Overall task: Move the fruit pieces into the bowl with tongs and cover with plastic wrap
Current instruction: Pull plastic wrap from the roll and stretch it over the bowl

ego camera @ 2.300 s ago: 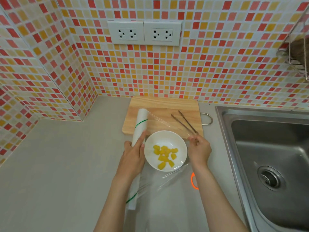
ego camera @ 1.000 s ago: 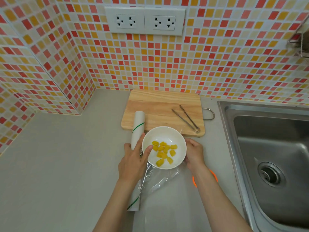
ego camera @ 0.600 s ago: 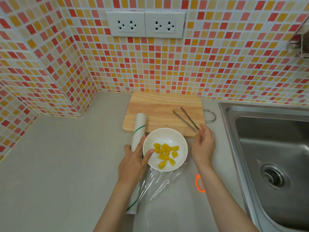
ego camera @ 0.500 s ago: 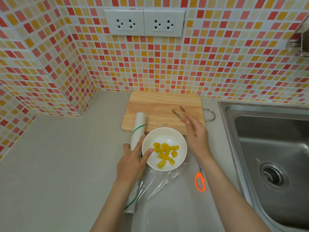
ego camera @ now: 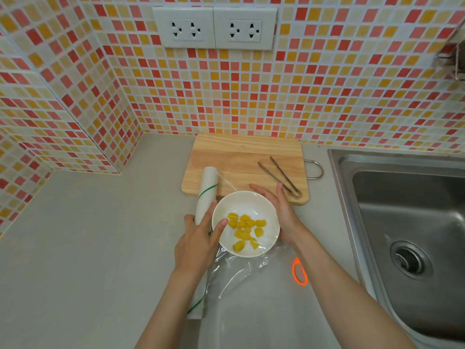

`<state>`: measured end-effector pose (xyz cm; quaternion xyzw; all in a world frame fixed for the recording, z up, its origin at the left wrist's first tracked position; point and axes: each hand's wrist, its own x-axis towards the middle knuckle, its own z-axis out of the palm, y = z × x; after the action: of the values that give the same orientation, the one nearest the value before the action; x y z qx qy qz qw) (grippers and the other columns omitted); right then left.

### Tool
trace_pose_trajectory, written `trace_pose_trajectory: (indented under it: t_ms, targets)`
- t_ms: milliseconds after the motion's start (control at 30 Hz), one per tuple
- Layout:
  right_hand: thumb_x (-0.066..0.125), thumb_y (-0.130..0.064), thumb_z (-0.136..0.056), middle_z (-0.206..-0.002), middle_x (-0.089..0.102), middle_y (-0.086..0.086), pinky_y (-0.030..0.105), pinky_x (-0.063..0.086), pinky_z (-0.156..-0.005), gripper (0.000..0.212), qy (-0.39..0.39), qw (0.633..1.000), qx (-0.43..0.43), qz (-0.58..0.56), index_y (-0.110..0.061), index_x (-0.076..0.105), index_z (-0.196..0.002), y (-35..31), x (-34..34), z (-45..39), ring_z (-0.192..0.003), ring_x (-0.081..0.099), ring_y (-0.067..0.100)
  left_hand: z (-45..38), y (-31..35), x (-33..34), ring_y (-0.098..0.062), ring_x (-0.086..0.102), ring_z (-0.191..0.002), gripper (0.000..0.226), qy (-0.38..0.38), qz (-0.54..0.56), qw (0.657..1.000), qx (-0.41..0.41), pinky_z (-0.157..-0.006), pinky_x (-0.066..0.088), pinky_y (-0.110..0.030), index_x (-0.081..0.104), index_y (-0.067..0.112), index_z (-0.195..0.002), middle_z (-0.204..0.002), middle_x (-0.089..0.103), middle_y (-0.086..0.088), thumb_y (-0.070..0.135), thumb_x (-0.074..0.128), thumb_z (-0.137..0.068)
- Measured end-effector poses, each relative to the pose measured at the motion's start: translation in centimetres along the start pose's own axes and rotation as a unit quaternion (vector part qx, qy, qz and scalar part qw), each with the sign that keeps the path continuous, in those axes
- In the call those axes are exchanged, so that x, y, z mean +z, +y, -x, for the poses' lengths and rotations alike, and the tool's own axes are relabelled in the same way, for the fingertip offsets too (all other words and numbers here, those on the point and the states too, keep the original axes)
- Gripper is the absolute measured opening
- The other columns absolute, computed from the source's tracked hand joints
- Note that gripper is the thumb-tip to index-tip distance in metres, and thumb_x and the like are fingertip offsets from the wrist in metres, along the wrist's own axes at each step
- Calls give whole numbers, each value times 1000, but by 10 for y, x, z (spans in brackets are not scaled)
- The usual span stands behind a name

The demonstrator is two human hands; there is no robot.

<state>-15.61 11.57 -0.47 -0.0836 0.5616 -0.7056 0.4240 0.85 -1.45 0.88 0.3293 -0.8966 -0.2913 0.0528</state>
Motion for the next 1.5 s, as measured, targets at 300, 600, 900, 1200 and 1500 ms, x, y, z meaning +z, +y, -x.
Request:
trace_pose_trajectory:
  t_ms: [300, 600, 900, 1200, 1500]
  targets:
    - [13, -52, -96, -112, 65, 21, 41, 40, -102, 65, 314, 942, -116, 4, -9, 59, -113, -24, -9, 31, -86, 64, 23, 7, 1, 1, -10, 44, -58, 70, 8, 11, 1000, -6, -61, 40, -29, 13, 67, -134, -97, 31, 3, 85, 12, -66]
    - [22, -58, -86, -137, 47, -3, 20, 43, -99, 63, 381, 892, -240, -33, -25, 36, -139, 25, 76, 68, -125, 47, 6, 9, 7, 7, -26, 51, -66, 61, 23, 5, 1000, -10, -65, 43, -33, 14, 65, -135, -103, 33, 1, 78, 22, -76]
    - [21, -58, -91, -128, 59, 3, 49, 42, -105, 57, 374, 907, -154, -118, -25, 53, -125, 34, 71, 49, -118, 56, 21, 7, 11, 8, -32, 60, -76, 59, 22, 28, 999, -25, -70, 47, -36, 14, 60, -139, -106, 36, -3, 71, 23, -82]
    - [33, -67, -83, -156, 21, -7, 29, 21, -114, 73, 305, 936, -150, 97, -32, 19, -146, 33, 41, 69, -141, 21, 5, 7, 9, 6, -25, 54, -71, 60, 13, 41, 999, -26, -69, 47, -35, 13, 61, -138, -104, 33, 0, 73, 26, -81]
    - [71, -62, -60, -156, -16, -3, 32, -10, -117, 128, -25, 751, -139, 644, -16, -13, -146, -20, 1, 66, -141, -19, 6, 3, 6, 6, -23, 49, -66, 62, 6, 36, 999, -21, -67, 42, -32, 11, 63, -137, -103, 32, 1, 77, 25, -78]
